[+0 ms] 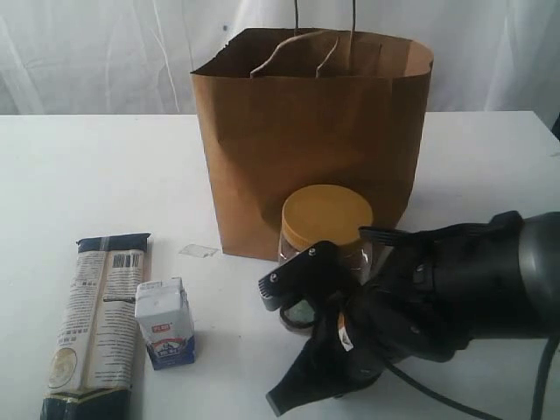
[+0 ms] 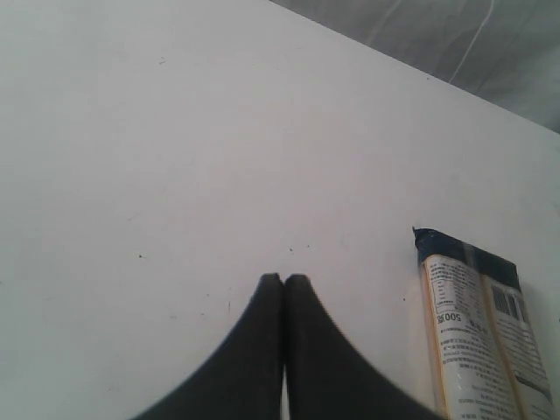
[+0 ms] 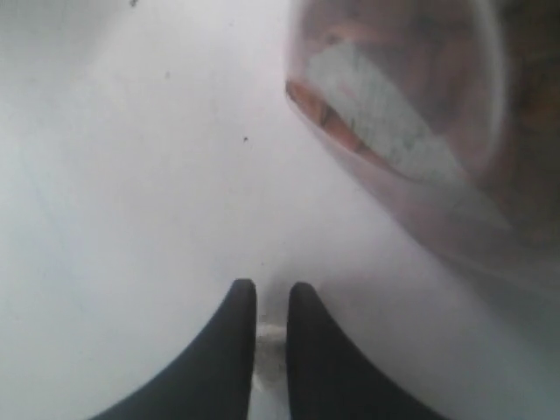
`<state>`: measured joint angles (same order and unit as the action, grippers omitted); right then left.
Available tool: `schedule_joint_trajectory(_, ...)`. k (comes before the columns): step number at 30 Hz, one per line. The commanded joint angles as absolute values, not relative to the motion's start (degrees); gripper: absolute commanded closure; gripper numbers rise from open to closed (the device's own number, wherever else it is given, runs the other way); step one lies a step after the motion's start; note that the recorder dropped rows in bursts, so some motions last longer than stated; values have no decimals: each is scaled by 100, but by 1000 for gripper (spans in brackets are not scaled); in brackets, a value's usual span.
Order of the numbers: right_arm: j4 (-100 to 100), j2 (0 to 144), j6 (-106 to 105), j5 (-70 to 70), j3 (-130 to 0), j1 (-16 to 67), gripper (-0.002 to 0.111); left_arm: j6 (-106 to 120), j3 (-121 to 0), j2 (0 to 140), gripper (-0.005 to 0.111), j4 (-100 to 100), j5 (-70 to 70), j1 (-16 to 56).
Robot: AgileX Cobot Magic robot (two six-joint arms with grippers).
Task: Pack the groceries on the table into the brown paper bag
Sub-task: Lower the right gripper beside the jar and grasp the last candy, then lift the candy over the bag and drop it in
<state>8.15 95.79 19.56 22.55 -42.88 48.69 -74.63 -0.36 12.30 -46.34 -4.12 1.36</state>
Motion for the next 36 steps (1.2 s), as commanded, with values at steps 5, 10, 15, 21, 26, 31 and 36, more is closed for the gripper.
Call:
schedule_joint_trajectory(5, 907, 9660, 2105, 2805, -4288, 4855, 99, -7463, 0, 1204, 107, -4710, -408, 129)
schedule_joint_trajectory(10, 907, 9432, 2105, 2956, -4288, 4855, 84, -7463, 0, 1204, 107, -4710, -408, 129)
schedule_joint_trajectory(15, 860, 9245, 2128, 3102, -4265, 4855, 79, -7463, 0, 1204, 107, -4710, -408, 129)
schedule_joint_trajectory(21, 327, 9410, 2362, 2252, -3970, 4914, 79, -7463, 0, 1204, 107, -4710, -408, 129)
schedule_joint_trajectory(26, 312, 9470, 2362, 1854, -3848, 4972, 79, -7463, 0, 1204, 107, -4710, -408, 129)
schedule_joint_trajectory(31, 341, 9470, 2362, 1771, -3848, 4972, 79, -7463, 0, 1204, 107, -4710, -408, 129)
schedule_joint_trajectory(36, 341, 9470, 2383, 1846, -3848, 4972, 87, -7463, 0, 1204, 107, -4710, -408, 129)
